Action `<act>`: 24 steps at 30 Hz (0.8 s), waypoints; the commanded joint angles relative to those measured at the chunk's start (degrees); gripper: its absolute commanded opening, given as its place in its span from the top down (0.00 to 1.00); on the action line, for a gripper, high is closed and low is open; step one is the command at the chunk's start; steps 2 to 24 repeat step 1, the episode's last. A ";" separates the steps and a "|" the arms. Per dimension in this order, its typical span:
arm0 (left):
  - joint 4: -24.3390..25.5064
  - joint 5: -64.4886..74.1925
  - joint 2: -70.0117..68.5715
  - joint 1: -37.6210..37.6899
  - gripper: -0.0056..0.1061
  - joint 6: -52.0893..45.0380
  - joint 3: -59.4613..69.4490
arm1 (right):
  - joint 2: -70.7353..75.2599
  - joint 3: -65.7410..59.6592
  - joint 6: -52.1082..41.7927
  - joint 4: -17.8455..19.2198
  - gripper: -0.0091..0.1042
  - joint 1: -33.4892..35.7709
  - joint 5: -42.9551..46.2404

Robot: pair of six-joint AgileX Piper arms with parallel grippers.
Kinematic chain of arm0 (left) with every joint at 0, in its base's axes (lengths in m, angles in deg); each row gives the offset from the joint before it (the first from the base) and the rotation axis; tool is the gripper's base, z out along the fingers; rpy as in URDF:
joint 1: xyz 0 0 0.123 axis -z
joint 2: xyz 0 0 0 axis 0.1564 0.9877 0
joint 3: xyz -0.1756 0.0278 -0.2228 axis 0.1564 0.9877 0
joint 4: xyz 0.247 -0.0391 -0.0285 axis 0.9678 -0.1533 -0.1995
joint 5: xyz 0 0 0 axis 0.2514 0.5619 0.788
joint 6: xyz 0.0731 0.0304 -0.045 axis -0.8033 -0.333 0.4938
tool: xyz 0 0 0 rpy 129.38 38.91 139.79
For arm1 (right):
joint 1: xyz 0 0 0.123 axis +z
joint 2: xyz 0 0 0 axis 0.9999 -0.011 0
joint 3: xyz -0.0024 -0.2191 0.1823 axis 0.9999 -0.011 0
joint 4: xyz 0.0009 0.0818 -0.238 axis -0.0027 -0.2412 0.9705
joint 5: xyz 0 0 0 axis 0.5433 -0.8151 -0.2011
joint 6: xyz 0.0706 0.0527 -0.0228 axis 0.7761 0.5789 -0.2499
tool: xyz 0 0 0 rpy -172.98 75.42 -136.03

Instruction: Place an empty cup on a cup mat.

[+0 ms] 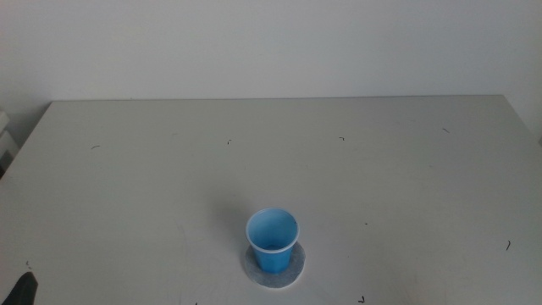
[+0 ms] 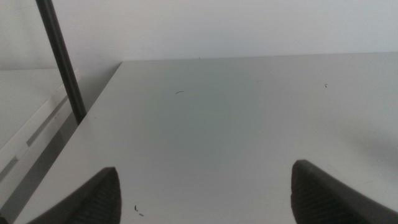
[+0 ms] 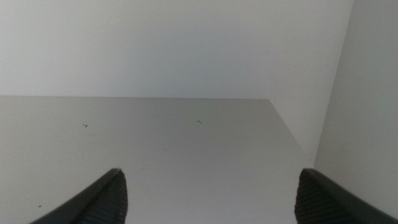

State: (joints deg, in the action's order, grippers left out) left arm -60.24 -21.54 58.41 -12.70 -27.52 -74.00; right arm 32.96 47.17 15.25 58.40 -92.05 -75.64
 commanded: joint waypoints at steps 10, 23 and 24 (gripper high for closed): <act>-0.10 -4.06 -0.88 0.41 0.01 0.32 -0.24 | 1.10 0.66 -0.49 0.52 0.09 0.11 4.46; -0.10 -4.06 -0.88 0.41 0.01 0.32 -0.24 | 1.10 0.66 -0.49 0.52 0.09 0.11 4.46; -0.10 -4.06 -0.88 0.41 0.01 0.32 -0.24 | 1.10 0.66 -0.49 0.52 0.09 0.11 4.46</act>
